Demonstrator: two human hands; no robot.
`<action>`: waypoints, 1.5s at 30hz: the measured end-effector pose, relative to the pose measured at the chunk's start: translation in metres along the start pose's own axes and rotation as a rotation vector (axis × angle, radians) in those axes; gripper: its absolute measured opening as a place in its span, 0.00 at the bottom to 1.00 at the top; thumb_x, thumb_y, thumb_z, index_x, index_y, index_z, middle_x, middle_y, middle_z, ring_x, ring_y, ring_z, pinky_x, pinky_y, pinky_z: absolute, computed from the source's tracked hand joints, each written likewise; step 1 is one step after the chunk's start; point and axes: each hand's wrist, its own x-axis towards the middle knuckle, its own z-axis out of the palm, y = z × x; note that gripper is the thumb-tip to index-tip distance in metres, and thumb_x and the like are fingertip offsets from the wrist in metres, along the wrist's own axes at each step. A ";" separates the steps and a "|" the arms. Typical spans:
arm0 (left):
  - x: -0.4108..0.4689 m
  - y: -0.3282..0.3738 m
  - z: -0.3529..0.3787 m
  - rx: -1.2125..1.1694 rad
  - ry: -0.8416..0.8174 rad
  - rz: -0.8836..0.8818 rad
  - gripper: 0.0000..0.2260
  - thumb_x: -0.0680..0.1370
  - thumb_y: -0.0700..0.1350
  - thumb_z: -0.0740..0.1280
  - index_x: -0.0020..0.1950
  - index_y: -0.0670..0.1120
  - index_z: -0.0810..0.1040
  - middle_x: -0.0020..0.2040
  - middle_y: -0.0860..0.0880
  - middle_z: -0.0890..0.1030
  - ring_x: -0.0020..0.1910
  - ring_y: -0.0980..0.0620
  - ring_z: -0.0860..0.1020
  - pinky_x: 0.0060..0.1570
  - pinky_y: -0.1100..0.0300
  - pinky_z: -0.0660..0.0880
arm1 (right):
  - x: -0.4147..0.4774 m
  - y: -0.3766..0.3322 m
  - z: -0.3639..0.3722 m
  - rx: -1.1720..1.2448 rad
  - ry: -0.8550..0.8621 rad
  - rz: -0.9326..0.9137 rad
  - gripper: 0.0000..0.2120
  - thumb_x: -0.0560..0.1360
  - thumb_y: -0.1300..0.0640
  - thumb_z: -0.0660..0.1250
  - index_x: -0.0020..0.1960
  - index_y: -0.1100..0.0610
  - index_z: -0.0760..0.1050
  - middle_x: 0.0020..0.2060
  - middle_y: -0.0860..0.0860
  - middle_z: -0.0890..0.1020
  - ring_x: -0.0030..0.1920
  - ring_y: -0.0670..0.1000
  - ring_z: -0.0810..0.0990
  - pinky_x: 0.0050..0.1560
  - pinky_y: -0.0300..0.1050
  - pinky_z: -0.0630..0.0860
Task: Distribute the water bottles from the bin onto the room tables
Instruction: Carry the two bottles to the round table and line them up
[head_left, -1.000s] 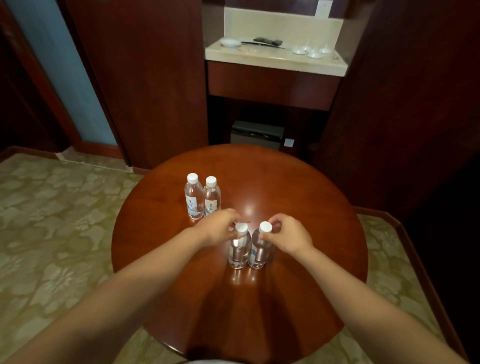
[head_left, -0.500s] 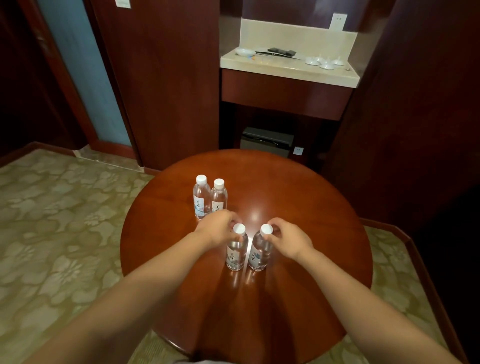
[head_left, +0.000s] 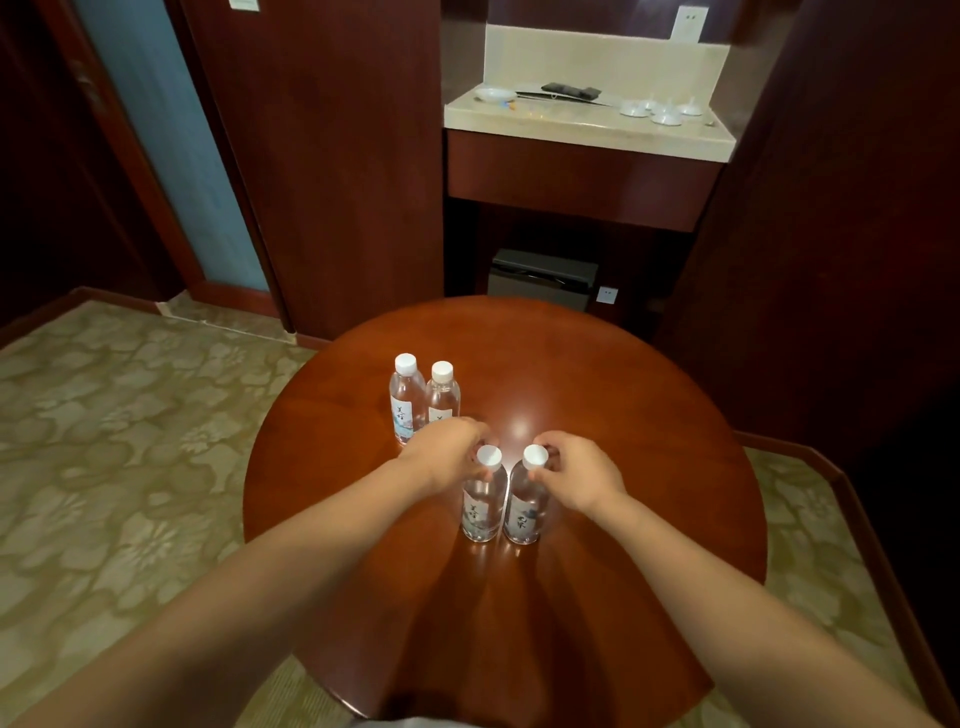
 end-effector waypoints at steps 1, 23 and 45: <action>0.004 -0.001 -0.001 0.003 0.003 0.003 0.15 0.72 0.50 0.74 0.58 0.52 0.78 0.54 0.52 0.80 0.50 0.50 0.78 0.47 0.55 0.76 | 0.004 -0.001 -0.001 0.007 0.001 0.006 0.12 0.72 0.54 0.71 0.54 0.44 0.78 0.48 0.44 0.84 0.49 0.49 0.82 0.48 0.46 0.78; 0.110 -0.044 -0.040 0.418 0.015 0.197 0.13 0.74 0.56 0.69 0.55 0.52 0.79 0.48 0.54 0.82 0.57 0.53 0.76 0.75 0.47 0.38 | 0.104 -0.014 -0.017 0.155 0.078 0.045 0.12 0.70 0.58 0.74 0.44 0.41 0.76 0.44 0.43 0.85 0.48 0.46 0.84 0.51 0.48 0.80; 0.127 -0.050 -0.051 0.336 -0.011 0.035 0.17 0.71 0.63 0.71 0.54 0.55 0.80 0.47 0.56 0.82 0.54 0.52 0.77 0.76 0.48 0.44 | 0.124 -0.014 -0.010 0.233 0.035 -0.027 0.14 0.70 0.62 0.73 0.44 0.42 0.76 0.45 0.45 0.85 0.50 0.48 0.84 0.56 0.52 0.79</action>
